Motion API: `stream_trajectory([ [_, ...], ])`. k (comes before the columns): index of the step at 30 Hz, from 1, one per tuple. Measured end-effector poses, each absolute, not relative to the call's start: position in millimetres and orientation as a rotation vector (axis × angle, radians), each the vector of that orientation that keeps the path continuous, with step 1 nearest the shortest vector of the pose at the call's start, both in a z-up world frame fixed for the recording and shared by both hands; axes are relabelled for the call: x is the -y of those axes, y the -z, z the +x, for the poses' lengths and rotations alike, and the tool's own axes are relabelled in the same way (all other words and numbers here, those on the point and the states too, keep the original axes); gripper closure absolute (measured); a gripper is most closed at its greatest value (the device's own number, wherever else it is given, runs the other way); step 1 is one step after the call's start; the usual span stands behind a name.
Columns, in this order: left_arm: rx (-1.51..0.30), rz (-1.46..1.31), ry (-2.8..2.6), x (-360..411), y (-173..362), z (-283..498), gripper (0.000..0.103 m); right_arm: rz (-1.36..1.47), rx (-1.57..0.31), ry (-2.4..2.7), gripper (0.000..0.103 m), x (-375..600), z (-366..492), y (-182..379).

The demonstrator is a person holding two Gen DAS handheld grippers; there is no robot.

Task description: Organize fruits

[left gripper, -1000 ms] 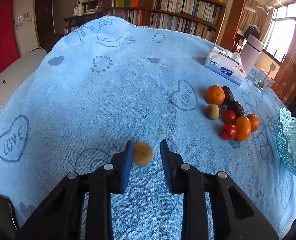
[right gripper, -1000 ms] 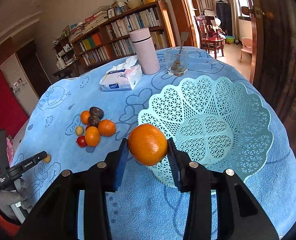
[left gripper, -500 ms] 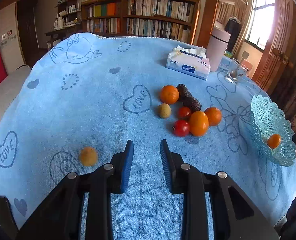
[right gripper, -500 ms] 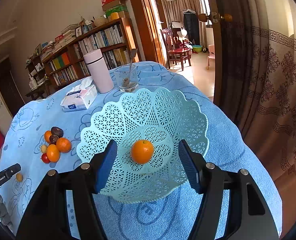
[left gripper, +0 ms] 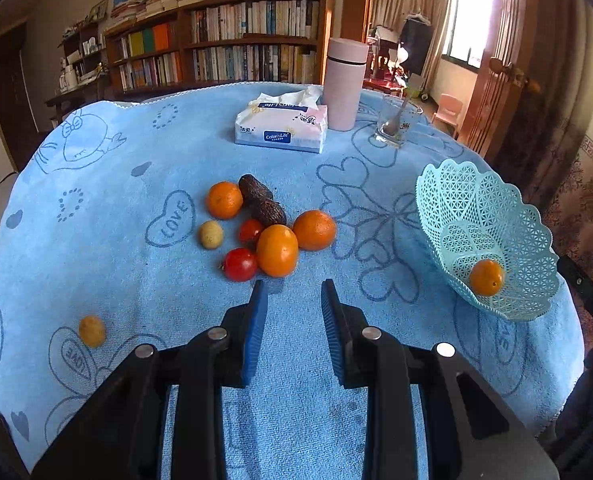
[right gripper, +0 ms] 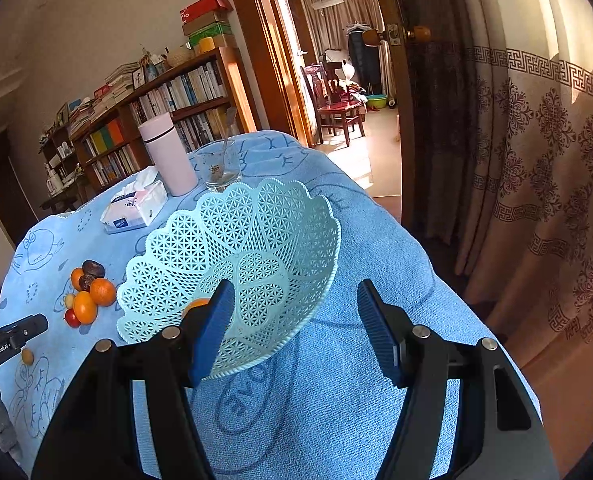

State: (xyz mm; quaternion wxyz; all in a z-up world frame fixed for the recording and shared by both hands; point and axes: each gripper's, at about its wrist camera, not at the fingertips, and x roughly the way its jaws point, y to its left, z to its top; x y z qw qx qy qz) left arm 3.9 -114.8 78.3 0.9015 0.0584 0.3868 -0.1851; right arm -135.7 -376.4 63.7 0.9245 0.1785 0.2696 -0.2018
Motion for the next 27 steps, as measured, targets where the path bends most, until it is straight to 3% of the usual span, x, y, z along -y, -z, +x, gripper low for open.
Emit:
stream_trajectory([
  [5, -0.815, 0.114, 0.347, 111, -73, 3, 0.073, 0.362, -0.554, 0.424, 0.036, 381, -143, -61],
  [7, -0.820, 0.100, 0.308, 98, -70, 6, 0.059, 0.370, -0.553, 0.425, 0.034, 381, -143, -60],
  [8, -0.814, 0.094, 0.277, 90, -69, 8, 0.045, 0.374, -0.552, 0.424, 0.034, 382, -144, -60],
  [9, -0.804, 0.093, 0.235, 79, -68, 9, 0.041, 0.374, -0.552, 0.420, 0.034, 381, -144, -59],
  [16, -0.841, 0.044, -0.013, -4, -45, 31, 0.044, 0.366, -0.562, 0.406, 0.034, 376, -142, -58],
  [20, -0.874, 0.020, -0.077, -33, -31, 42, 0.057, 0.369, -0.571, 0.402, 0.034, 376, -140, -56],
  [25, -0.880, 0.010, -0.047, -37, -22, 50, 0.060, 0.368, -0.573, 0.400, 0.034, 375, -140, -56],
  [27, -0.899, 0.011, -0.031, -32, -17, 56, 0.072, 0.369, -0.574, 0.399, 0.034, 375, -141, -56],
])
